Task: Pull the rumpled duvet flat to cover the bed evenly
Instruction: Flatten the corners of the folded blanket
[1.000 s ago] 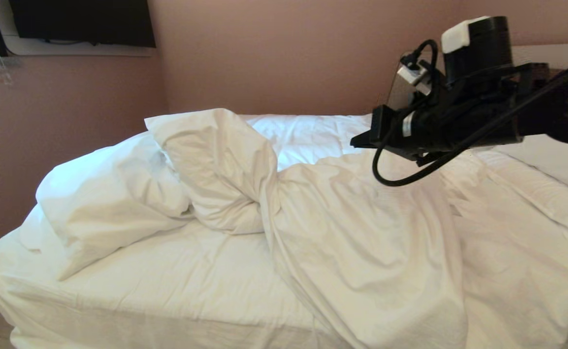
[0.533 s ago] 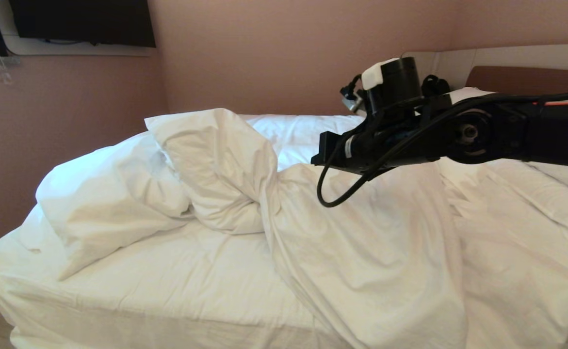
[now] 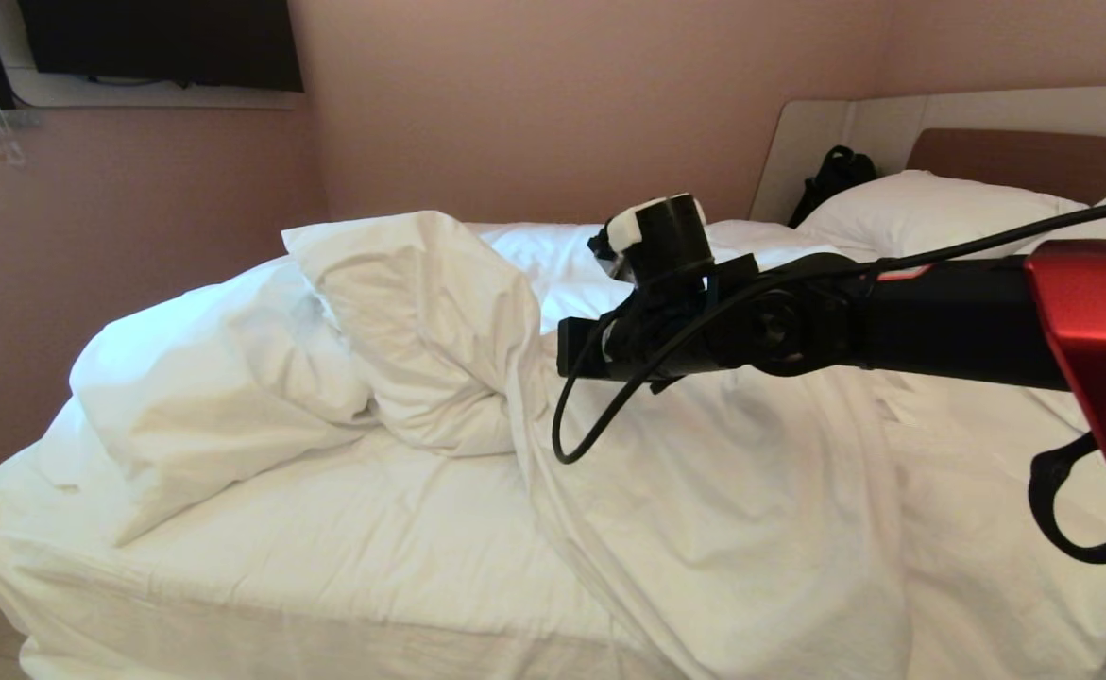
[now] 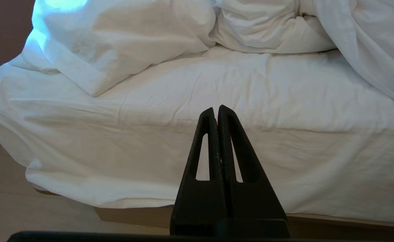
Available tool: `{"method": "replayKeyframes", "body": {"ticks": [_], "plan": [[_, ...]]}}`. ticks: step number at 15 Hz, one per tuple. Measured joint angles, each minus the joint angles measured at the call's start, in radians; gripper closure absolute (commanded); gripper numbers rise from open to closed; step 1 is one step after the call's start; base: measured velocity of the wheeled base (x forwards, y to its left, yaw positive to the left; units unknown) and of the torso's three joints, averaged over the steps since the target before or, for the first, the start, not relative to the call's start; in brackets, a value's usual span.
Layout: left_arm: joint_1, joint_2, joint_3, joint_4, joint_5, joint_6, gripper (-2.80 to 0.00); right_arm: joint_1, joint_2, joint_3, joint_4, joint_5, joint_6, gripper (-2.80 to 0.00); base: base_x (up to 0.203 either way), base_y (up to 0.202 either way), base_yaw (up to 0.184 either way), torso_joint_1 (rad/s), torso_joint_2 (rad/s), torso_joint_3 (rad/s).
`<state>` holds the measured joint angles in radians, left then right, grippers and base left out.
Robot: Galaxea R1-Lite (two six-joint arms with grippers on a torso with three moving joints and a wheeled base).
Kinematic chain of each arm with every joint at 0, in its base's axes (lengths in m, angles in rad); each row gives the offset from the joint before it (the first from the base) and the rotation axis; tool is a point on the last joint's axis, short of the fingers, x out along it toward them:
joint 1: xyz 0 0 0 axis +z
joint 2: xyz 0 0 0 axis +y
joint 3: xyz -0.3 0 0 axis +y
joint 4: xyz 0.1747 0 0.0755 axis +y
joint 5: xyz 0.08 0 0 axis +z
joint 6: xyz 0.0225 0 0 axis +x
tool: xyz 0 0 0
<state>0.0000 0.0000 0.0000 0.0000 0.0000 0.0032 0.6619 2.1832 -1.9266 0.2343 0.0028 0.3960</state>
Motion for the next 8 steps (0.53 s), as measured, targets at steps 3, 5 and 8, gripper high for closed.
{"method": "replayKeyframes", "body": {"ticks": [3, 5, 8], "plan": [[0.000, 0.000, 0.000, 0.000, 0.000, 0.000, 0.00, 0.018, 0.030, 0.000, -0.023, -0.027, -0.029, 0.00, 0.000, 0.000, 0.000, 0.000, 0.00, 0.000], [0.000, 0.000, 0.000, 0.000, 0.000, 0.000, 0.00, 0.036, 0.047, 0.000, -0.035, -0.028, -0.048, -2.80, 0.000, 0.000, 0.000, 0.000, 0.00, 0.000], [0.000, 0.000, 0.000, 0.000, 0.000, 0.000, 0.00, 0.052, 0.068, 0.001, -0.067, -0.032, -0.066, -2.80, 0.000, 0.000, 0.000, 0.000, 0.00, 0.000]]}}
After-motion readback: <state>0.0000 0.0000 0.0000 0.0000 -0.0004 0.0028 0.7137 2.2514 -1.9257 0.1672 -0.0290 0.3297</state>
